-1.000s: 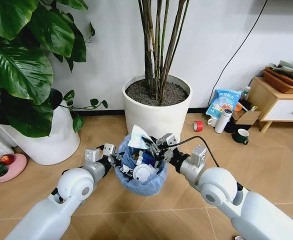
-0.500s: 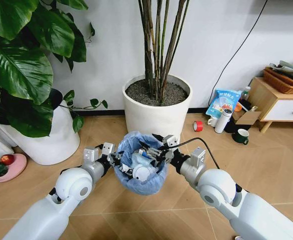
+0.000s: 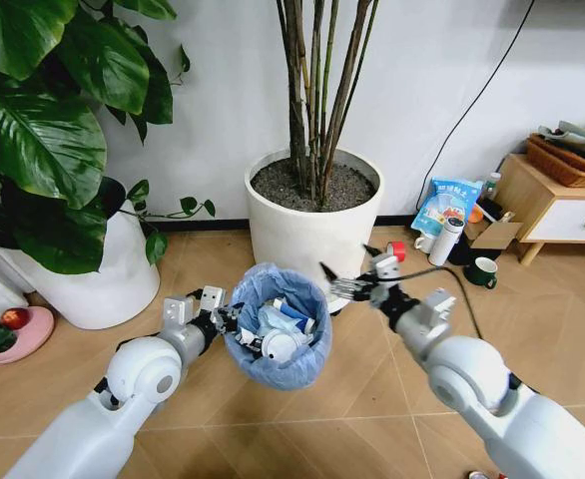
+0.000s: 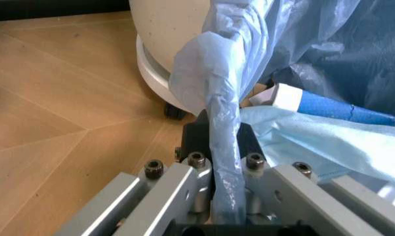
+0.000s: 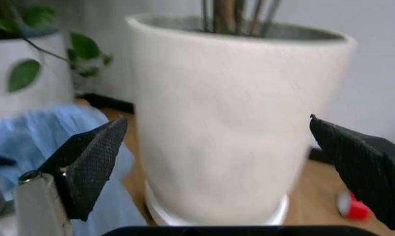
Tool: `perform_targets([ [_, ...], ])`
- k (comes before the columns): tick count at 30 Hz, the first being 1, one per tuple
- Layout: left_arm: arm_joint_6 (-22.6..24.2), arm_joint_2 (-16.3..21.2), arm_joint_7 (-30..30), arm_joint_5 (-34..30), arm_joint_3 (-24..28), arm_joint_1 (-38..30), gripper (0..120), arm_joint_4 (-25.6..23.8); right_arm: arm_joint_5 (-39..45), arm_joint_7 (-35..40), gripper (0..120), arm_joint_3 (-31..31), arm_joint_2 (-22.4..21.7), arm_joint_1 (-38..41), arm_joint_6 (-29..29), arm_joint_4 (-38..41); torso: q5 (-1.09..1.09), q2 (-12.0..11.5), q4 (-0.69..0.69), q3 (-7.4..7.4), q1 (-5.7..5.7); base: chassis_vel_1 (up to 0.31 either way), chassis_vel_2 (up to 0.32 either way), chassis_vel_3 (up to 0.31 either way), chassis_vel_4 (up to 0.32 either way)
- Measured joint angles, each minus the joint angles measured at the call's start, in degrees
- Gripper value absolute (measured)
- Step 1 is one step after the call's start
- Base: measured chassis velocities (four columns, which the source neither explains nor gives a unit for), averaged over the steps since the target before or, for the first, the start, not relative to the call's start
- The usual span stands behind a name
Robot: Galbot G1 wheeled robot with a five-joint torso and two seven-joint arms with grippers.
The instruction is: Pick up the trash bin and place the garbage on the floor into it.
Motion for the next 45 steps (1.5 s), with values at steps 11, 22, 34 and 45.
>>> perform_targets([
  [11, 0.0, 0.3, -0.1, 0.0, -0.2, 0.1, 0, 0.0, -6.8, 2.0, 100, 7.3, 5.9, -10.6, -0.3, 0.1, -0.01, 0.0, 0.02, 0.00, 0.00, 0.000, 0.000, 0.000, 0.000],
  [22, 0.0, 0.9, 0.0, -0.1, -0.3, 0.6, 0, -0.8, -8.1, 1.8, 100, 8.7, 6.6, -12.3, 0.1, 0.4, -0.01, 0.0, 0.02, 0.00, 0.00, 0.000, 0.000, 0.000, 0.000],
  [34, 0.0, 1.3, 0.0, 0.0, -0.7, 1.8, 0, -2.1, -8.7, 1.7, 100, 8.4, 7.1, -13.6, 0.1, 1.3, -0.02, 0.0, 0.02, 0.00, 0.00, 0.000, 0.000, 0.000, 0.000],
  [45, 0.0, 1.5, 0.0, 0.5, -1.0, 2.9, 0, -3.5, -10.5, 1.1, 100, 8.8, 7.6, -15.6, 0.4, 2.3, -0.02, 0.0, 0.01, 0.00, 0.00, 0.005, -0.046, 0.000, 0.046],
])
